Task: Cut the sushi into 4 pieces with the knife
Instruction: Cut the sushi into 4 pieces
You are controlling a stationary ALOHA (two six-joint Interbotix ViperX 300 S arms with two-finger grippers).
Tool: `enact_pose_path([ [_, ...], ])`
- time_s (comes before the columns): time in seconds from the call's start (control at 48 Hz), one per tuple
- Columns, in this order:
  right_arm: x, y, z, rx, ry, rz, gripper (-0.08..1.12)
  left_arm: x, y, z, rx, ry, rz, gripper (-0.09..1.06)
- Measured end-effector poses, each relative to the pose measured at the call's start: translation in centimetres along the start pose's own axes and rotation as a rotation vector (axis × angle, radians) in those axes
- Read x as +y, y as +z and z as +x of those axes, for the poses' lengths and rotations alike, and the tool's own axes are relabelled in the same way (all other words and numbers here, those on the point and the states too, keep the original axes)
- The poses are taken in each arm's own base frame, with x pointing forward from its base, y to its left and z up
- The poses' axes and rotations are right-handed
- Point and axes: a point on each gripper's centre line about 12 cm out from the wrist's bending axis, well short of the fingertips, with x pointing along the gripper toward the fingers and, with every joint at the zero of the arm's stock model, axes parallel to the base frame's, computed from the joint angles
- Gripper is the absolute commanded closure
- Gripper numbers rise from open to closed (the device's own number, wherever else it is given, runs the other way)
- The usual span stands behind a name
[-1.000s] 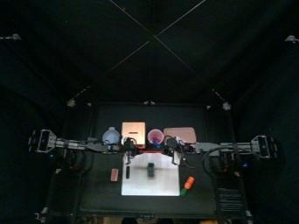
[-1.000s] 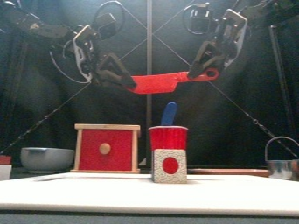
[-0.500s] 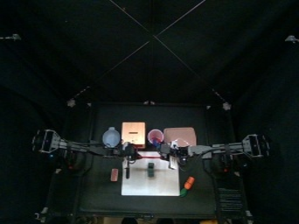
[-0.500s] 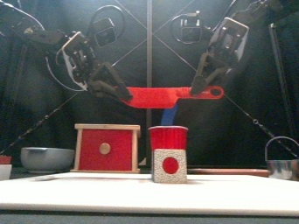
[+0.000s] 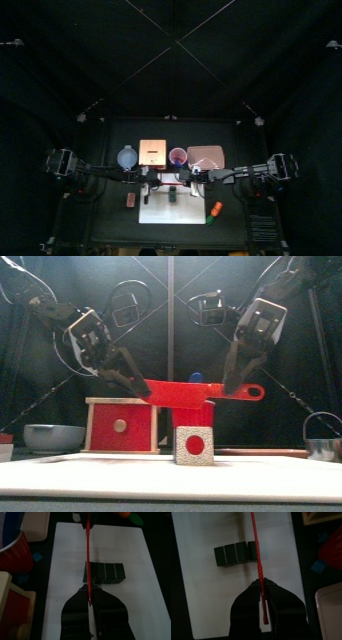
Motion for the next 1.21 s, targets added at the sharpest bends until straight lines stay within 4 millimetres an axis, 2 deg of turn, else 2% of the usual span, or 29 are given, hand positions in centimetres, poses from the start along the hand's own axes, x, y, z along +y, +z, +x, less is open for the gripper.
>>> enact_pose_path([
  [0.604, 0.6, -1.4, 2.3, 0.081, 0.007, 0.006, 0.84, -0.3, -1.5, 2.4, 0.069, -0.001, 0.002, 0.69],
  [1.208, 1.4, -1.2, 2.4, 0.082, 0.017, -0.014, 0.84, -0.7, -1.6, 2.8, 0.141, -0.01, 0.009, 0.7],
])
